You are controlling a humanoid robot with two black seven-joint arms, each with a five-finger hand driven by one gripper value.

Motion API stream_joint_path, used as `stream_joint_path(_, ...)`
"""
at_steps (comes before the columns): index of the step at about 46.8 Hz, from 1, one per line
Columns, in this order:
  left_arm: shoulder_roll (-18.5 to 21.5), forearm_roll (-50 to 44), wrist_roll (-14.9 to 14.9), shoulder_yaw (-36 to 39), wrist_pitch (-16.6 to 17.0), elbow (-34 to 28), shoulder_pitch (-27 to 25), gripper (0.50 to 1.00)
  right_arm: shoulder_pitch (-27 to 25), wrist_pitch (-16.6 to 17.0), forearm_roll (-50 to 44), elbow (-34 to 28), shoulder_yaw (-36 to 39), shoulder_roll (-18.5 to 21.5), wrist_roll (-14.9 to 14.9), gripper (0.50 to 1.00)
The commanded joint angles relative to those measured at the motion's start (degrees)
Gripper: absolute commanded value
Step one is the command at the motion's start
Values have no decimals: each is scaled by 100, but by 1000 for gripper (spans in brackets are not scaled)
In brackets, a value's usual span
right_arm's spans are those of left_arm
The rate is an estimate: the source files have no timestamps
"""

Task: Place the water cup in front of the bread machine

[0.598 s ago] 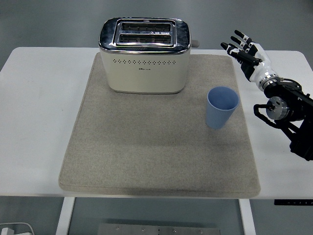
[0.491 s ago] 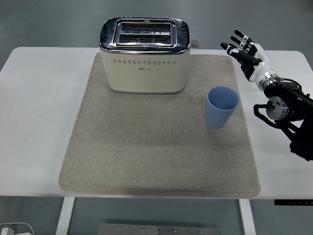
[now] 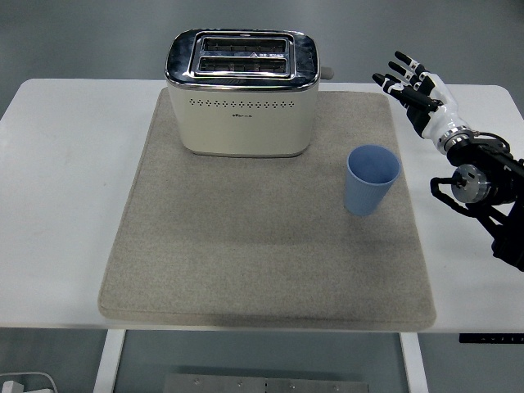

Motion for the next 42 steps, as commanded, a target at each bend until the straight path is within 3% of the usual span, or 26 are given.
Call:
stream_joint_path(1,0,-6,6,0,0,0,0,1000,-76,188,-5,54,-16,-152,17,913)
stream_joint_path(9,0,-6,-3,0,0,-9,0,1000,-269,531,-119,414,-42,-538,25,915)
stream_joint_path(26,0,-6,-2,0,0,-9,0,1000,-929,645,-611,1460,-34,-1514,333,915)
stream_joint_path(42,0,2,6,0,0,-26,0,1000,-1298,918,-734,1996,-16,-2279,509,913)
